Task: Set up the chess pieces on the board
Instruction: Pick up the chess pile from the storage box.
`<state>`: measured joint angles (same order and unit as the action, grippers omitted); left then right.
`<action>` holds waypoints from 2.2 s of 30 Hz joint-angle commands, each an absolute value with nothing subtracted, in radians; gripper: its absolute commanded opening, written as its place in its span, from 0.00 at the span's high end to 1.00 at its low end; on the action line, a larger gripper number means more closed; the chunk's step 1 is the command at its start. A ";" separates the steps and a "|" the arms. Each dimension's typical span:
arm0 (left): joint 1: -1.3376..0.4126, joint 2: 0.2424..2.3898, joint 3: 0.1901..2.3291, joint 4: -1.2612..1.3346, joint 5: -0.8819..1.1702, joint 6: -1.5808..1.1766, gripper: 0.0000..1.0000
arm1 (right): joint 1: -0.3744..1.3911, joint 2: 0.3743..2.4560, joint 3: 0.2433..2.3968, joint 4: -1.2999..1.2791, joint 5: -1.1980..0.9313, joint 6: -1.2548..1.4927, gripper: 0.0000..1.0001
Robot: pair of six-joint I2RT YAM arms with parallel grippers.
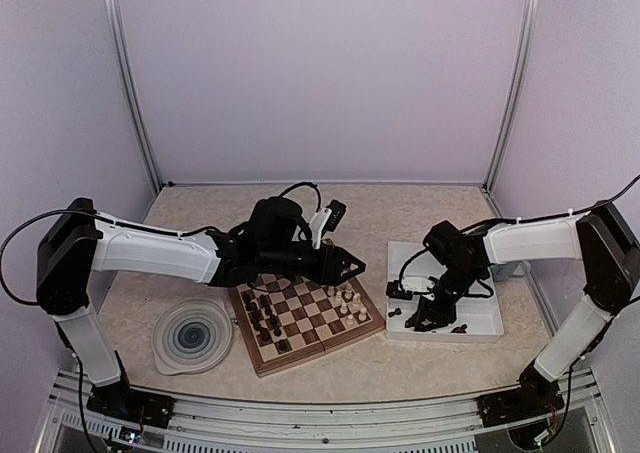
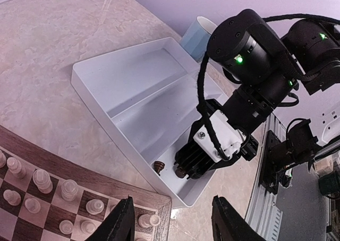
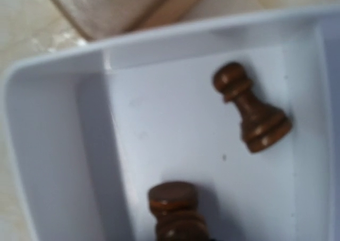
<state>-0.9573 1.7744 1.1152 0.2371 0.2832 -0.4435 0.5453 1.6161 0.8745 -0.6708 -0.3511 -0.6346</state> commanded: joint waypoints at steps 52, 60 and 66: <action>-0.969 1.762 1.072 0.263 0.311 -0.436 0.50 | 0.496 1.611 0.982 -0.813 -0.448 -0.602 0.96; -0.977 1.770 1.075 0.271 0.285 -0.433 0.50 | 0.494 1.523 1.130 -0.905 -0.382 -0.616 1.00; -0.989 1.782 1.093 0.268 0.278 -0.426 0.49 | 0.417 1.551 1.254 -1.027 -0.545 -0.644 1.00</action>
<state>-0.9771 1.7744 1.0740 0.2390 0.2867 -0.4431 0.4709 1.5452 1.1820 -0.9031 -0.4152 -0.6098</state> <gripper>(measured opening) 0.505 0.065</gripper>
